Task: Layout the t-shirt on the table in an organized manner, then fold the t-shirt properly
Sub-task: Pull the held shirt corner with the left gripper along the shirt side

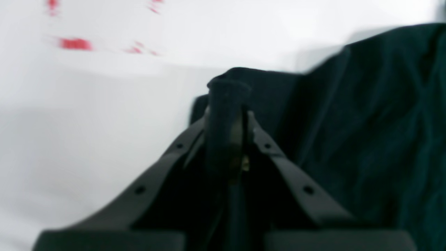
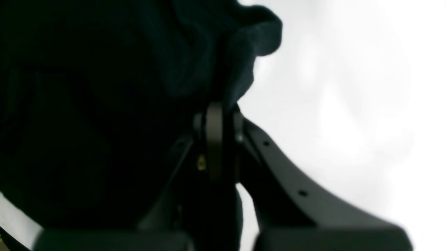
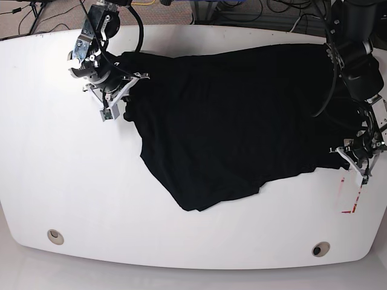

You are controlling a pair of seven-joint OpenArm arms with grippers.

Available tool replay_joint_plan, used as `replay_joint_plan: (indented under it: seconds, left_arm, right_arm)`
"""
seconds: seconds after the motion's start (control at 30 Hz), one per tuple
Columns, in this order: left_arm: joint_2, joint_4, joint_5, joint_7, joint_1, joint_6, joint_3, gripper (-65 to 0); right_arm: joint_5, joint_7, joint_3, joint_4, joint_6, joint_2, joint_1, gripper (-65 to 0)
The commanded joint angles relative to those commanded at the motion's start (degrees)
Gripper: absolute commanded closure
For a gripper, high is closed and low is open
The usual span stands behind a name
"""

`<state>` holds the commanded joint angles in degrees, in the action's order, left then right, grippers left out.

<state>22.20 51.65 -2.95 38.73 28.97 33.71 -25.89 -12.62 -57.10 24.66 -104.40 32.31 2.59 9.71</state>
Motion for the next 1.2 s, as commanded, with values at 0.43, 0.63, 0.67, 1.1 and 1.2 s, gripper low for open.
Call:
replay_joint_plan:
  seconds: [0.43, 0.63, 0.67, 1.1, 1.2]
  left_arm:
    - [0.35, 0.26, 0.0, -4.22, 1.93, -6.42, 0.0, -7.4]
    - [3.08, 0.26, 0.0, -4.13, 1.76, -6.68, 0.0, -37.5]
    - [3.16, 0.26, 0.0, -4.13, 1.76, -6.68, -0.09, -40.7]
    - [9.67, 2.73, -0.35, -3.25, -0.79, -3.6, -0.26, -49.3]
    - [10.2, 8.62, -0.44, -0.35, -6.15, 1.41, -1.32, -49.3]
  right_arm:
    - [0.18, -0.09, 0.44, 0.0, 0.0, -0.26, -0.79, -2.4]
    - [0.09, -0.09, 0.35, 0.0, 0.0, -0.18, -0.79, -2.4]
    - [0.09, -0.09, 0.35, 0.0, 0.0, -0.18, -0.79, -2.4]
    - [0.09, -0.09, 0.35, 0.0, 0.0, -0.18, -0.88, -2.4]
    - [0.26, -0.09, 0.35, 0.0, 0.0, -0.18, -0.88, -2.4]
